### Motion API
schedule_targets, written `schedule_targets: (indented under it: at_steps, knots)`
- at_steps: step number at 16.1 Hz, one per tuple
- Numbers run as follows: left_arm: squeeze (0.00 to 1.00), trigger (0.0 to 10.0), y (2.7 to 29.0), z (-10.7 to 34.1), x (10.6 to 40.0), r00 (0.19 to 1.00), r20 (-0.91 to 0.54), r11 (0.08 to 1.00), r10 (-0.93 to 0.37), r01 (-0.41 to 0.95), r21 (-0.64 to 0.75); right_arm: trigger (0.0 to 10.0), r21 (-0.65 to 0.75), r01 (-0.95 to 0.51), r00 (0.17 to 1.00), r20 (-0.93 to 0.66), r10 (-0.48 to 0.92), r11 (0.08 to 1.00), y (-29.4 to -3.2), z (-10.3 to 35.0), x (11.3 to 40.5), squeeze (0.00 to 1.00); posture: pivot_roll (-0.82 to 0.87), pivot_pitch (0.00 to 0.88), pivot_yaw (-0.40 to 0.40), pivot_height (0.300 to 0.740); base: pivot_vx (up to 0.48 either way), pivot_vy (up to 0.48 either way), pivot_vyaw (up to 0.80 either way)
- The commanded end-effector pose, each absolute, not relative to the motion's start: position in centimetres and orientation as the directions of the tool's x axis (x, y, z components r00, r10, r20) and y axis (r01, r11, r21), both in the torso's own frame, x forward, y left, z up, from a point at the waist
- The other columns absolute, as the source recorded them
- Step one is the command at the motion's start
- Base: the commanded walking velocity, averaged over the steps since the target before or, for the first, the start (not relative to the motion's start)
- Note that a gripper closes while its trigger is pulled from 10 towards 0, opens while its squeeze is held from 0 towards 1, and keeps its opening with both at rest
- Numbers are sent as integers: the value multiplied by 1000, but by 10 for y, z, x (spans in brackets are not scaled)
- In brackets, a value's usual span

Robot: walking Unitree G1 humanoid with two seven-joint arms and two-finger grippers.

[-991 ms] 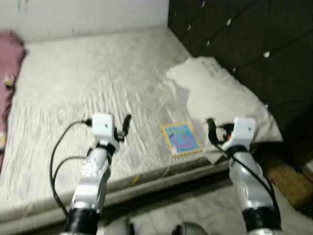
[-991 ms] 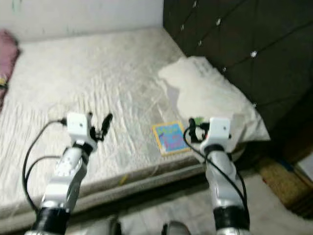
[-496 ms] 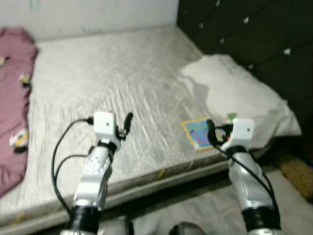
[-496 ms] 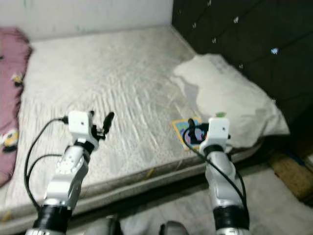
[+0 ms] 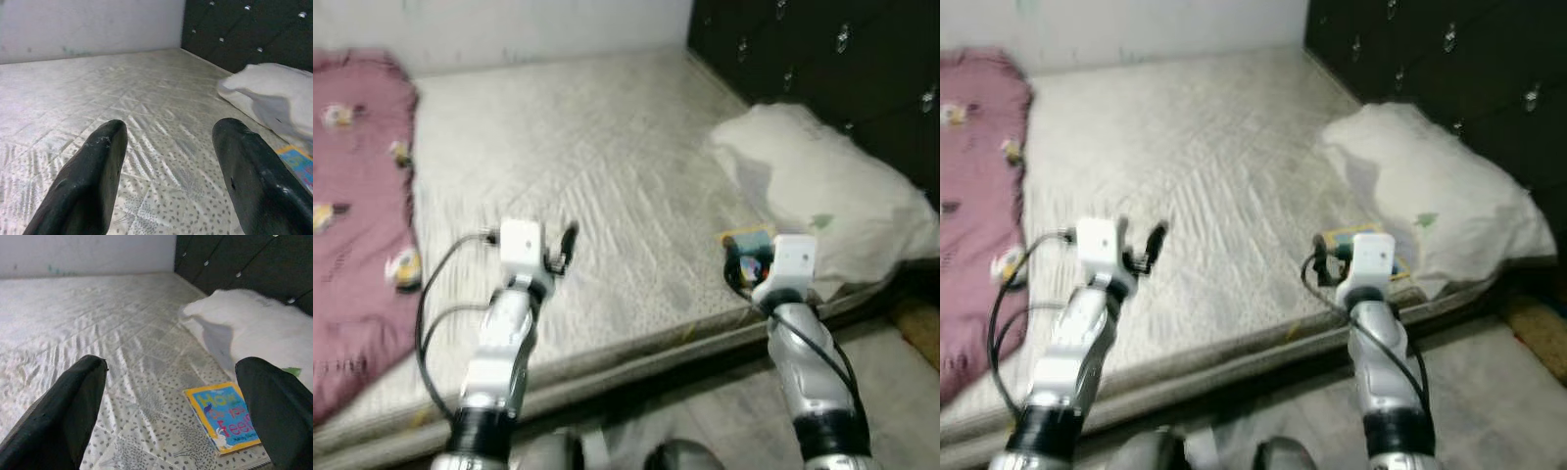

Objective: Clean up the room

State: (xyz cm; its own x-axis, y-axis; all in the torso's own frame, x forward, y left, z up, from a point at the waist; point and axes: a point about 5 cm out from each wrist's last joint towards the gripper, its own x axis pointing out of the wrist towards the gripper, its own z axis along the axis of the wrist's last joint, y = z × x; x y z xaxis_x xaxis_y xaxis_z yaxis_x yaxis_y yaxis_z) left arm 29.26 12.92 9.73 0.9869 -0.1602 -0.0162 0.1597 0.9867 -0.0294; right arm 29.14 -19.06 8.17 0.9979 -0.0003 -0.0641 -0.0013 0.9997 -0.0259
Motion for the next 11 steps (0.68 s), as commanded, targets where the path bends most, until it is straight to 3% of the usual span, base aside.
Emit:
schedule_targets:
  at_steps: [1, 6, 11]
  knots:
    - [0, 10000, 138, 100, 294, 991, -11, 991, -134, 134, -13, 10000, -19, -20, 999, -44, 19, 1000, -184, 87, 294, 0, -51, 38, -27, 740, 0, 480, 444]
    - [0, 10000, 137, 100, 295, 991, -8, 991, -136, 136, -13, 10000, -18, -21, 999, -44, 20, 1000, -184, 86, 295, 0, -50, 39, -26, 740, 0, 480, 555]
    - [0, 10000, 136, 101, 295, 990, -6, 990, -140, 140, -13, 10000, -14, -18, 999, -49, 17, 1000, -183, 86, 295, 0, -51, 38, -25, 740, 0, 480, 0]
